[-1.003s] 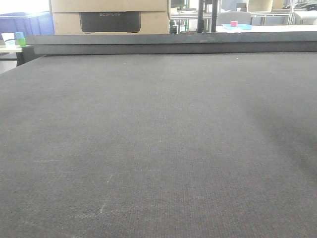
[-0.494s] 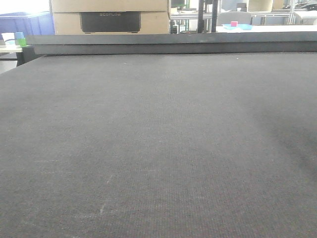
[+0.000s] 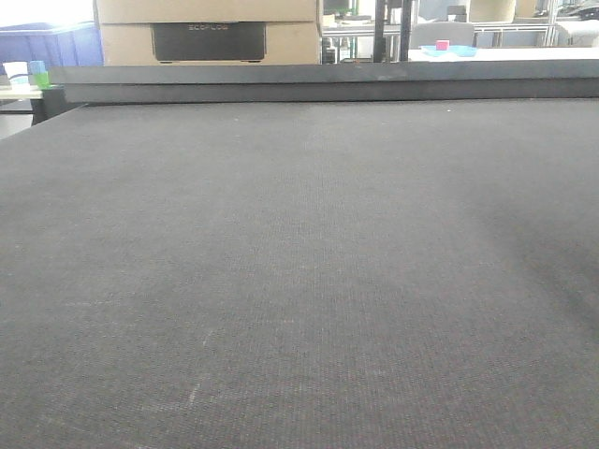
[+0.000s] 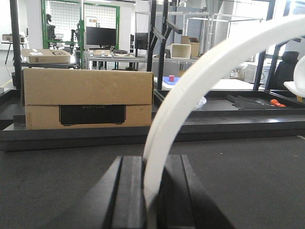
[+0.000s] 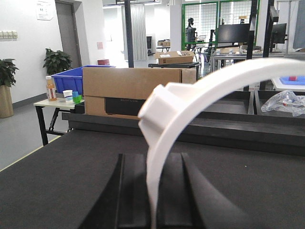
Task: Grab PVC pipe and place in blue bin
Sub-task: 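Raise both held pipe pieces upright above the table, then drive the base away from the table holding both pipe pieces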
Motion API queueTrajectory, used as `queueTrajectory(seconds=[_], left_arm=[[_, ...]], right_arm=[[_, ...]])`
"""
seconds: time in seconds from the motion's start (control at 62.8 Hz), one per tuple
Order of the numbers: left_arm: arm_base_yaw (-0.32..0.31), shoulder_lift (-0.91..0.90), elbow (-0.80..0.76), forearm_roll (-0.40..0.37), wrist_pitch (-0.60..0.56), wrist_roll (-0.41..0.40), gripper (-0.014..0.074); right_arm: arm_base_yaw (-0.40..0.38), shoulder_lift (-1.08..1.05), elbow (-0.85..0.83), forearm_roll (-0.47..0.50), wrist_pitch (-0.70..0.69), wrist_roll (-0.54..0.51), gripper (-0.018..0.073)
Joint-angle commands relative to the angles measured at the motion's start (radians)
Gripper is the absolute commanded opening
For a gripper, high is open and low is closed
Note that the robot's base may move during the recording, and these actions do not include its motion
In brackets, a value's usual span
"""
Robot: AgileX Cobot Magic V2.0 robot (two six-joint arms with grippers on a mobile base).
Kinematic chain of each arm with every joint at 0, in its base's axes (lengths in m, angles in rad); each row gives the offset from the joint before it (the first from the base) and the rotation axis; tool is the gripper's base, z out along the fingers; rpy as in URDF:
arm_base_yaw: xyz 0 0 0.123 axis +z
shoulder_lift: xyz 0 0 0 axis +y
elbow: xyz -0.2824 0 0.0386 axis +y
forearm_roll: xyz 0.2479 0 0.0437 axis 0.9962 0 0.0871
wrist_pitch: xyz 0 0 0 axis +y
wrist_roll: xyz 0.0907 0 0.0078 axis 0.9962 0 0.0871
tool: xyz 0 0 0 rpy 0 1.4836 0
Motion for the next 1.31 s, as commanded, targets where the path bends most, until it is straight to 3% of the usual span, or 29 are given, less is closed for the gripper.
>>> queueTrajectory(seconds=[0.0, 1.29], left_arm=[[-0.003, -0.004, -0.001, -0.009, -0.028, -0.002, -0.0111], [-0.003, -0.004, -0.001, -0.009, -0.028, -0.002, -0.0111]], right_arm=[[0.001, -0.008, 0.003, -0.012, -0.011, -0.006, -0.0167], [0.001, -0.008, 0.003, -0.012, -0.011, -0.006, -0.0167]])
